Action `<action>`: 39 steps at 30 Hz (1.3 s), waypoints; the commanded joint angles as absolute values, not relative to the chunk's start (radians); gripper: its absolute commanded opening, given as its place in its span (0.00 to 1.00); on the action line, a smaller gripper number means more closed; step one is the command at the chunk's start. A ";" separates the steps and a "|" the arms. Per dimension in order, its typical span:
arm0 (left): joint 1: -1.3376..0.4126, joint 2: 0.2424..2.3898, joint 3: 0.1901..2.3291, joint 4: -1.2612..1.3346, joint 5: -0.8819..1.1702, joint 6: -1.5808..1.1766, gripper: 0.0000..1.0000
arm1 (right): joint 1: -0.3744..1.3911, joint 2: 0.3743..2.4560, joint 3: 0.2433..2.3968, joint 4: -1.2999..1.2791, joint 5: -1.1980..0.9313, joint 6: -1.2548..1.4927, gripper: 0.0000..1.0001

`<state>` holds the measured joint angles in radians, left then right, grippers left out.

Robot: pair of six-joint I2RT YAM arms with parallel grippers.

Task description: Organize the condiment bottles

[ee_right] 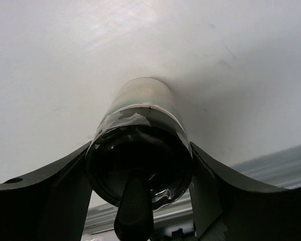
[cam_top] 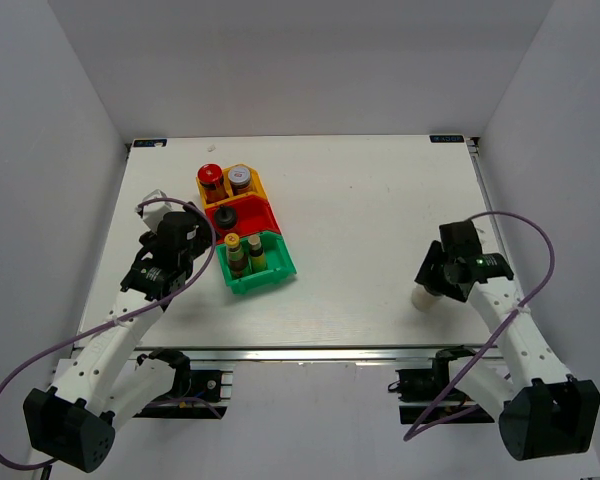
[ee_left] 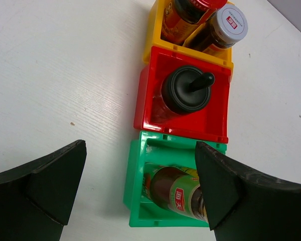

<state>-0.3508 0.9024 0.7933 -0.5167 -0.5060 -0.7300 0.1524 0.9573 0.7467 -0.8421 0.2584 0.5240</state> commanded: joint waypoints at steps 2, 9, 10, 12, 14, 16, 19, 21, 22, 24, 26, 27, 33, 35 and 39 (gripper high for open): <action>-0.354 0.899 0.824 -0.537 -0.535 -0.729 0.98 | 0.303 1.030 0.914 -0.652 0.210 0.494 0.33; -0.354 0.891 0.842 -0.580 -0.577 -0.767 0.98 | 0.570 1.323 1.191 -0.500 0.212 0.456 0.32; -0.354 0.888 0.847 -0.587 -0.600 -0.776 0.98 | 0.624 1.362 1.288 -0.488 0.225 0.442 0.32; -0.353 0.885 0.845 -0.604 -0.617 -0.787 0.98 | 0.669 1.491 1.392 -0.474 0.268 0.413 0.32; -0.353 0.882 0.848 -0.609 -0.624 -0.790 0.98 | 0.713 1.617 1.556 -0.479 0.267 0.393 0.32; -0.353 0.879 0.848 -0.606 -0.623 -0.788 0.98 | 0.756 1.701 1.723 -0.494 0.268 0.379 0.32; -0.353 0.876 0.845 -0.604 -0.630 -0.790 0.98 | 0.807 1.888 1.929 -0.523 0.261 0.351 0.32; -0.353 0.874 0.845 -0.606 -0.634 -0.790 0.98 | 0.828 1.945 2.005 -0.528 0.242 0.347 0.32; -0.353 0.876 0.844 -0.604 -0.632 -0.790 0.98 | 0.833 1.989 2.063 -0.528 0.233 0.347 0.32; -0.354 0.874 0.844 -0.603 -0.632 -0.788 0.98 | 0.845 2.025 2.106 -0.523 0.216 0.351 0.32; -0.353 0.874 0.842 -0.600 -0.630 -0.788 0.98 | 0.853 2.059 2.132 -0.500 0.207 0.353 0.32; -0.353 0.874 0.841 -0.598 -0.630 -0.788 0.98 | 0.859 2.068 2.132 -0.485 0.204 0.351 0.32; -0.353 0.876 0.833 -0.595 -0.635 -0.788 0.98 | 0.887 2.134 2.161 -0.445 0.230 0.342 0.32; -0.354 0.877 0.833 -0.597 -0.634 -0.788 0.98 | 0.891 2.160 2.167 -0.445 0.241 0.342 0.32; -0.353 0.874 0.830 -0.594 -0.632 -0.788 0.98 | 0.896 2.204 2.171 -0.427 0.238 0.339 0.32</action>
